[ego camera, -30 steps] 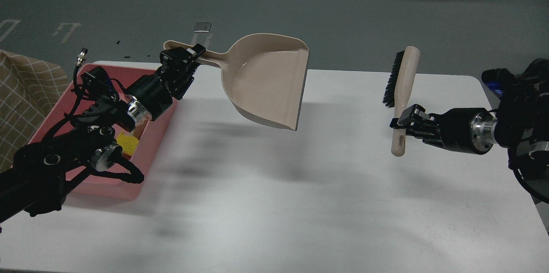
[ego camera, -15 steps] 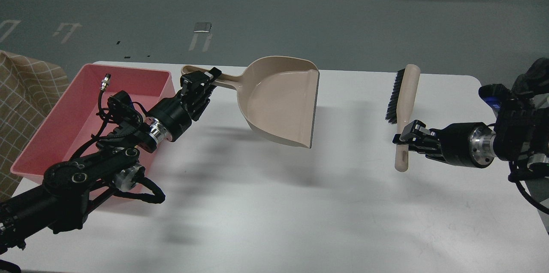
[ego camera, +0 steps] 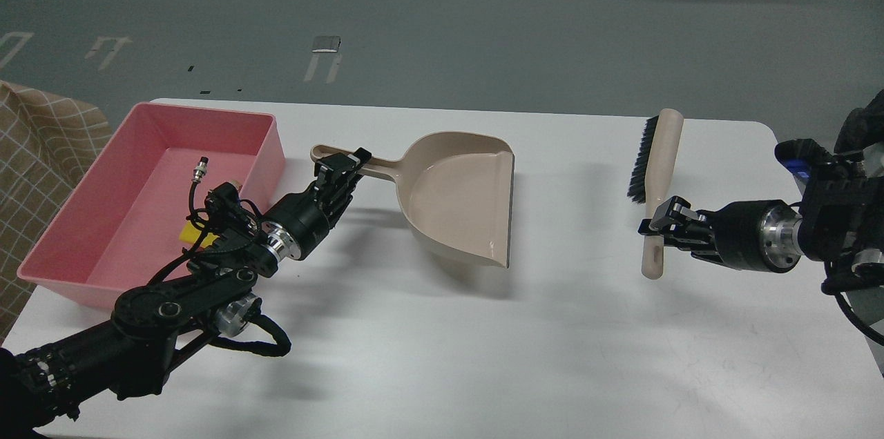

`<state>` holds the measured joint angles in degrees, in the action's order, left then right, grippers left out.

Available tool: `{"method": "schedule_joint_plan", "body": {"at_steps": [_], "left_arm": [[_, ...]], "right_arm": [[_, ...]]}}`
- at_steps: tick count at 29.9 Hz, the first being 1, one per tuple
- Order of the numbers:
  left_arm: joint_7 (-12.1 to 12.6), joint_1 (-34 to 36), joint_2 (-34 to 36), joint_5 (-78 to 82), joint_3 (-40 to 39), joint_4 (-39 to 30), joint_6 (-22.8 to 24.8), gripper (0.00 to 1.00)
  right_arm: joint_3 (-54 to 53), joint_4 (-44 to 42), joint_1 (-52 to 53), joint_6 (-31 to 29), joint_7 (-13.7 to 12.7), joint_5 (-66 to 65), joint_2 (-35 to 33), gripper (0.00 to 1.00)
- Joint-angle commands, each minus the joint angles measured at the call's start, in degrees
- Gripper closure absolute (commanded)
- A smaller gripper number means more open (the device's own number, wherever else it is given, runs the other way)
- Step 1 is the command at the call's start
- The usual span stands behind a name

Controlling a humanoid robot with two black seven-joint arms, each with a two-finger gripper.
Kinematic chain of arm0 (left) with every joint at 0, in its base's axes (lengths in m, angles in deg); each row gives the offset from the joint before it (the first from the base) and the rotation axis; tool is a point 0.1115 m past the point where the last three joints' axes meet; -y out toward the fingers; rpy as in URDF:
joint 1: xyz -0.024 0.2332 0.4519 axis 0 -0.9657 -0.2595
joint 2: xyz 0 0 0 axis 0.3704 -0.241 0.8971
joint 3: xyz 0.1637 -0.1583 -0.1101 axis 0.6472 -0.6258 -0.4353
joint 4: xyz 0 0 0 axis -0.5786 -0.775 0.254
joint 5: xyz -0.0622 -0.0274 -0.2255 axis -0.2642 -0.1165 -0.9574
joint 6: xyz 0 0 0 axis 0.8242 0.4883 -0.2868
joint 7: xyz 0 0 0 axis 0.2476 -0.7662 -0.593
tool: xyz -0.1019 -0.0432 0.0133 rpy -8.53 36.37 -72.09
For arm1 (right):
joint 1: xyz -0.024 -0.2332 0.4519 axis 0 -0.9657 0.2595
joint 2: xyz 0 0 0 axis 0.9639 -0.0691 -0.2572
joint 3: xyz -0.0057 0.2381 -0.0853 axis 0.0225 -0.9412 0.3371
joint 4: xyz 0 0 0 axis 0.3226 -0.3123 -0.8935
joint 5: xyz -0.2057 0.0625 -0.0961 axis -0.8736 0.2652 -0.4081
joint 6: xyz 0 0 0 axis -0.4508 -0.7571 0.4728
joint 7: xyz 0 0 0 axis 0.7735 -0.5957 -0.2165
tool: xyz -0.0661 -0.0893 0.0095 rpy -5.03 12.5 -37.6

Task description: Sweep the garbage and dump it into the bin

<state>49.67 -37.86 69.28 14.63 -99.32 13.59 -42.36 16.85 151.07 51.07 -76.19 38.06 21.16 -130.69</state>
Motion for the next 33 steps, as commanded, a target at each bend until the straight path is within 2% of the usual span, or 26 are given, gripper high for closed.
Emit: {"method": "schedule_joint_plan", "body": {"at_steps": [1,13,18,33], "left_arm": [[0.0,0.0,-0.9,-0.1,0.7,0.7,-0.7,1.00],[0.0,-0.4,-1.5,0.0,1.2,1.3,-3.0,1.00],[0.0,-0.3,-1.6,0.0,3.8,1.3,-5.8,1.00],[0.0,-0.3,-1.6,0.0,3.9,1.3,-7.2,1.00]], "right_arm": [[0.0,-1.3,0.1,0.0,0.0,0.0,0.1,1.00],[0.0,-3.6,0.2,0.0,0.0,0.2,1.0,1.00],[0.0,-3.7,0.1,0.0,0.0,1.8,1.9,1.00],[0.7,-4.0,0.1,0.0,0.0,2.1,3.3,1.00]]}}
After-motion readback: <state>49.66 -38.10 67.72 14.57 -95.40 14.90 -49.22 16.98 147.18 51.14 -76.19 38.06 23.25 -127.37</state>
